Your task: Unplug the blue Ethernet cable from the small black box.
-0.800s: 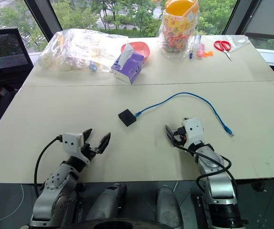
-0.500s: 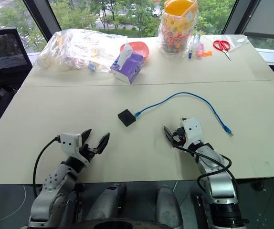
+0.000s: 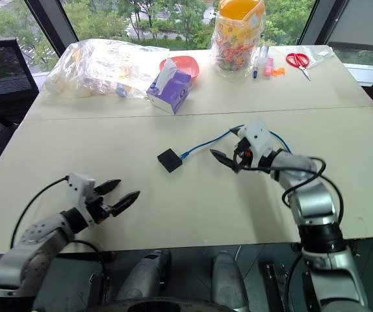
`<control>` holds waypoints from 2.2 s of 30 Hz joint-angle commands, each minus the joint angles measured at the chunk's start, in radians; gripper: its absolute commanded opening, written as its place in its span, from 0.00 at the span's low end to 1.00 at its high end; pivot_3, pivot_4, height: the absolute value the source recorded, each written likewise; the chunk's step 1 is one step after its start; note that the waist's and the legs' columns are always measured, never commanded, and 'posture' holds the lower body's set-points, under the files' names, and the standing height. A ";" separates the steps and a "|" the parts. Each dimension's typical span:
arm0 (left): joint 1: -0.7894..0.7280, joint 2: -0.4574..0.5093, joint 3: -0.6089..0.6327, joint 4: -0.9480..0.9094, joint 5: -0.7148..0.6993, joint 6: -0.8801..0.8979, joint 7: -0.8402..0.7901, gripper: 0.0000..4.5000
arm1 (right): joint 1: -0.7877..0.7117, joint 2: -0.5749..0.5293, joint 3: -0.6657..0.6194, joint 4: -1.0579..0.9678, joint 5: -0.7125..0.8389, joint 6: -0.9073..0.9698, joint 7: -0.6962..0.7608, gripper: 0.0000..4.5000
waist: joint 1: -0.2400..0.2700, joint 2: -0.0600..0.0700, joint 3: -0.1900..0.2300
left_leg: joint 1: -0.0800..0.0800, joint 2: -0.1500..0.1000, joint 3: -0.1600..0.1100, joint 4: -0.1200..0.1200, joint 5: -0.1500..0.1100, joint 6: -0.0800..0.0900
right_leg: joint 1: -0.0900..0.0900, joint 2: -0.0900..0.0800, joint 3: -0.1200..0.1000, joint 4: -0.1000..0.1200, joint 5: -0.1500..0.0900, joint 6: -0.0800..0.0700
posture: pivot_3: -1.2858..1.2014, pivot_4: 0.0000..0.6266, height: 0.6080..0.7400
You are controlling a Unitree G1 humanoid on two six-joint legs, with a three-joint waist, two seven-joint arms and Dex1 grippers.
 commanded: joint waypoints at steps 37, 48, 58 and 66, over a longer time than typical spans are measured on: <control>-0.123 -0.004 0.149 -0.189 -0.025 0.060 0.187 0.99 | -0.955 0.521 0.536 1.411 -0.732 -0.747 0.380 1.00 | -0.051 0.000 0.007 | 0.006 0.003 -0.002 -0.003 0.005 -0.009 | -0.006 0.008 0.006 0.018 0.004 0.005 | 0.52 0.24 0.90; -0.112 -0.027 0.148 -0.211 0.001 0.031 0.231 1.00 | -0.936 0.575 0.549 1.429 -0.807 -0.705 0.365 0.48 | -0.054 -0.001 0.006 | 0.015 0.005 -0.002 -0.004 0.005 -0.009 | 0.000 0.010 0.007 0.020 0.000 -0.002 | 0.52 0.24 0.90; -0.173 -0.053 0.119 -0.173 -0.008 0.036 0.239 1.00 | -0.909 0.519 0.514 1.371 -0.805 -0.898 0.228 0.02 | -0.052 -0.001 0.006 | 0.015 0.005 -0.002 -0.003 0.005 -0.009 | 0.000 0.010 0.007 0.021 0.001 -0.002 | 0.52 0.24 0.90; -0.331 -0.131 0.069 -0.116 -0.134 0.125 0.228 1.00 | -0.685 0.253 0.440 1.032 -0.824 -1.207 -0.189 0.02 | -0.030 -0.003 0.008 | 0.012 0.005 -0.002 -0.002 0.006 -0.010 | 0.000 0.010 0.007 0.019 0.002 0.001 | 0.52 0.24 0.90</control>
